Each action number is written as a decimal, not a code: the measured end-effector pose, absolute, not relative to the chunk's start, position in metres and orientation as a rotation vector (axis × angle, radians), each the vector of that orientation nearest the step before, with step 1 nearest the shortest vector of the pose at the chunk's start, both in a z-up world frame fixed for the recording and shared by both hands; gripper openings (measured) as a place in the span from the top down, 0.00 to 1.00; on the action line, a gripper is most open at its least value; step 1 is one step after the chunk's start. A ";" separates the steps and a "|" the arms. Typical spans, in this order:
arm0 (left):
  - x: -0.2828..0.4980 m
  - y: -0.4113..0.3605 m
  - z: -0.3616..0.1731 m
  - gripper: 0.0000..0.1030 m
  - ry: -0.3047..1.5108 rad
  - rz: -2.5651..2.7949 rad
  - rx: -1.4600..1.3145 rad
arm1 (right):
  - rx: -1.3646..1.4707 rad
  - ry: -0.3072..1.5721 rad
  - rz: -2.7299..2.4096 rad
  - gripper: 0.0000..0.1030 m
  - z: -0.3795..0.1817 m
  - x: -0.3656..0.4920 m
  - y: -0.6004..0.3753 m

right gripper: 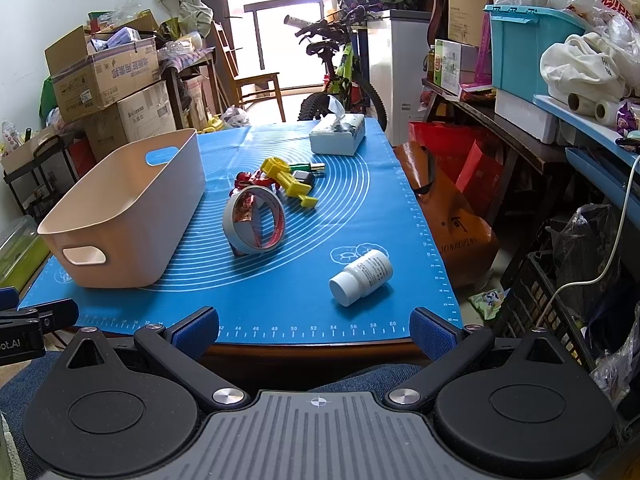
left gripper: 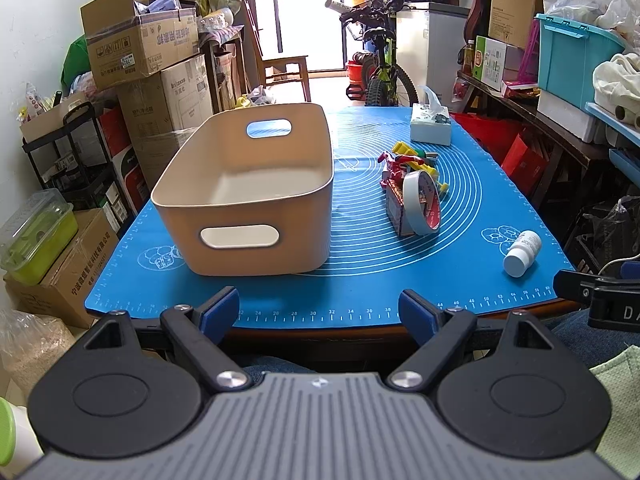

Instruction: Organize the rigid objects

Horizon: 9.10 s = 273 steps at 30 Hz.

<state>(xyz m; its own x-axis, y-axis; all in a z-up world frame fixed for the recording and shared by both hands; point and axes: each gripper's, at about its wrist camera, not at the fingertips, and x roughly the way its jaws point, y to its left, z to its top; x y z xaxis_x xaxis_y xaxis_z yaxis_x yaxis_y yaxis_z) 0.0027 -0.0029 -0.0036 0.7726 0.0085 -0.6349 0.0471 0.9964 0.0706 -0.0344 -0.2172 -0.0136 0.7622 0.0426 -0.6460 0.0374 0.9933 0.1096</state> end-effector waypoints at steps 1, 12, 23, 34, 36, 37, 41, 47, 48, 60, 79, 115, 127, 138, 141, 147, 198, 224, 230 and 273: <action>0.003 -0.003 -0.004 0.16 0.688 -0.021 0.085 | 0.118 0.705 0.003 0.02 -0.014 -0.034 -0.217; 0.002 0.000 -0.003 0.16 0.687 -0.018 0.083 | 0.128 0.704 -0.002 0.02 -0.015 -0.034 -0.219; 0.009 0.008 0.002 0.16 0.704 -0.018 0.061 | 0.129 0.717 -0.016 0.02 -0.012 -0.029 -0.218; 0.059 0.041 0.032 0.16 0.713 0.047 0.099 | 0.131 0.743 0.004 0.02 -0.005 0.007 -0.214; 0.073 0.049 0.037 0.16 0.721 0.070 0.092 | 0.164 0.758 0.006 0.02 -0.007 0.020 -0.218; 0.079 0.054 0.040 0.16 0.722 0.081 0.083 | 0.177 0.762 0.005 0.02 -0.009 0.027 -0.220; 0.109 0.070 0.041 0.16 0.730 0.137 0.129 | 0.194 0.782 0.003 0.02 -0.015 0.057 -0.227; 0.159 0.099 0.026 0.16 0.837 0.158 0.150 | 0.162 0.847 0.006 0.02 -0.030 0.098 -0.241; 0.166 0.105 0.023 0.16 0.855 0.153 0.134 | 0.150 0.856 0.009 0.02 -0.034 0.103 -0.243; 0.227 0.147 -0.016 0.30 1.023 0.202 0.021 | 0.074 1.000 0.096 0.03 -0.082 0.149 -0.261; 0.240 0.161 -0.039 0.90 1.116 0.171 -0.056 | -0.054 1.138 0.141 0.11 -0.104 0.164 -0.245; 0.242 0.164 -0.042 0.92 1.124 0.144 -0.057 | 0.058 0.576 0.380 0.31 0.044 0.241 -0.070; 0.244 0.162 -0.042 0.92 1.127 0.154 -0.049 | -0.160 0.738 0.518 0.31 -0.001 0.249 0.031; 0.243 0.160 -0.041 0.91 1.120 0.160 -0.032 | -0.291 0.931 0.565 0.31 -0.045 0.252 0.058; 0.242 0.160 -0.042 0.91 1.120 0.159 -0.032 | -0.273 0.926 0.563 0.27 -0.041 0.252 0.056; 0.242 0.160 -0.042 0.91 1.118 0.161 -0.034 | -0.183 0.844 0.567 0.20 -0.010 0.241 0.031; 0.242 0.158 -0.042 0.90 1.115 0.179 -0.041 | 0.252 0.932 0.170 0.79 -0.037 0.215 -0.167; 0.242 0.157 -0.043 0.90 1.114 0.180 -0.046 | 0.131 0.741 0.147 0.79 0.023 0.194 -0.156; 0.241 0.156 -0.043 0.90 1.114 0.182 -0.046 | 0.091 0.647 0.250 0.79 0.050 0.217 -0.110; 0.241 0.156 -0.042 0.87 1.111 0.202 -0.015 | 0.109 0.891 0.582 0.37 -0.002 0.238 0.004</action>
